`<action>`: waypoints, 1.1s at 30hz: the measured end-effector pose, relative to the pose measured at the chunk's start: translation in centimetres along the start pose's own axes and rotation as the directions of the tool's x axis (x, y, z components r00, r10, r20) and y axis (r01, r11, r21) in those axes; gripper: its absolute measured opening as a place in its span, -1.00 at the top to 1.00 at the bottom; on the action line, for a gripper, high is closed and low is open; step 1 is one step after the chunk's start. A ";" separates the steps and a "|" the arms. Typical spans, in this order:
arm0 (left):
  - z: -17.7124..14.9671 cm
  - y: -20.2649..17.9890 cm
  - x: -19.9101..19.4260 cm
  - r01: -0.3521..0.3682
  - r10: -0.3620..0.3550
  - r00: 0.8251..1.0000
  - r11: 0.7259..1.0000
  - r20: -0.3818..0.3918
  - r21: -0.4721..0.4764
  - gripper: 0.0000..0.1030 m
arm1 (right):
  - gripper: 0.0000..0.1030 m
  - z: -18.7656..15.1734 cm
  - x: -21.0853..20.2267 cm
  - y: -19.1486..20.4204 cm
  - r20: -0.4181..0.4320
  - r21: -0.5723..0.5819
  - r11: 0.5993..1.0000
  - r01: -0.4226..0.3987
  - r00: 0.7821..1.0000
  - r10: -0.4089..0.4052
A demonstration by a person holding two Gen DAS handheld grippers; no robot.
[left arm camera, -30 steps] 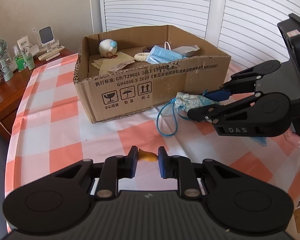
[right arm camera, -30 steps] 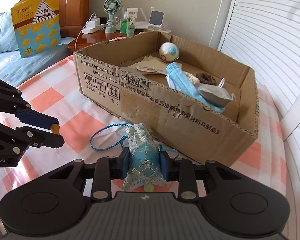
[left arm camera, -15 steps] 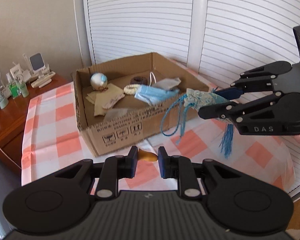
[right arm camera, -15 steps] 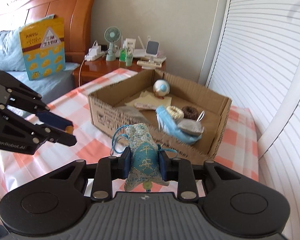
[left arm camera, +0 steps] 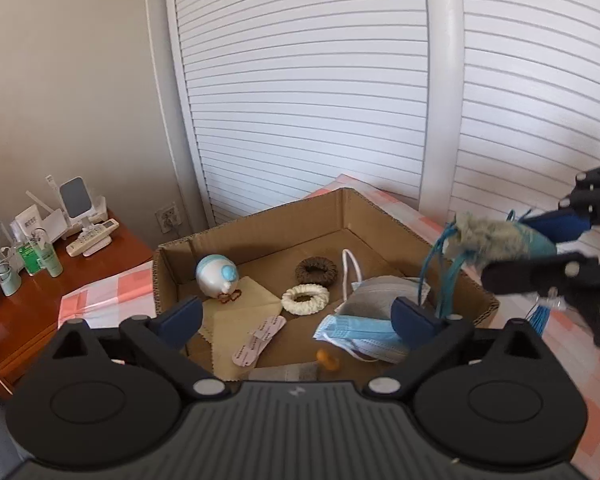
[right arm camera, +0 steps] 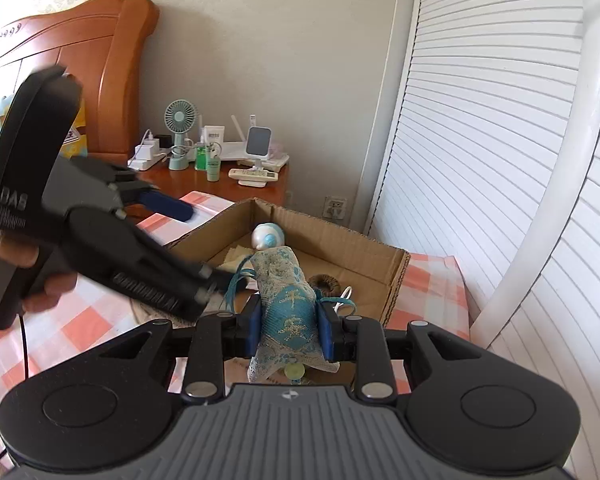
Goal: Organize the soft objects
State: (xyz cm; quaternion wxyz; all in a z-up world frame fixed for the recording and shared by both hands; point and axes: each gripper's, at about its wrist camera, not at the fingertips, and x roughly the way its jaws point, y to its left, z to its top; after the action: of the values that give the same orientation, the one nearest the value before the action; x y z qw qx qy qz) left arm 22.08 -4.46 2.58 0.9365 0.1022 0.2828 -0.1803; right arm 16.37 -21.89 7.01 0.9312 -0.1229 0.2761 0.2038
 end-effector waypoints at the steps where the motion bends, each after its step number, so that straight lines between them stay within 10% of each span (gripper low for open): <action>1: -0.5 0.2 -0.3 -0.013 0.013 1.000 1.000 -0.001 -0.003 -0.95 | 0.37 0.3 0.4 -0.2 -0.002 0.004 1.000 0.005 1.000 -0.005; 16: -7.9 1.3 -5.8 -0.125 0.123 0.992 0.986 -0.022 -0.109 -0.99 | 0.32 7.2 9.7 -3.1 -0.020 0.057 0.997 0.060 0.998 -0.059; 22: -8.5 1.9 -6.2 -0.138 0.135 0.990 0.982 -0.031 -0.129 -0.99 | -0.83 7.1 12.8 -4.0 -0.066 0.096 0.988 0.124 0.991 -0.118; 33: -7.1 1.9 -8.3 -0.159 0.156 0.987 0.961 -0.028 -0.228 -0.99 | -1.00 3.9 8.5 -1.8 -0.170 0.184 0.960 0.212 0.969 -0.181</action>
State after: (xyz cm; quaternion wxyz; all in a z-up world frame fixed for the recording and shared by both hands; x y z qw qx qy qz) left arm 12.85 1.67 1.63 0.9520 0.0165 0.2972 -0.0710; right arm 25.48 -19.50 5.61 0.9308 -0.0705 0.3516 0.0712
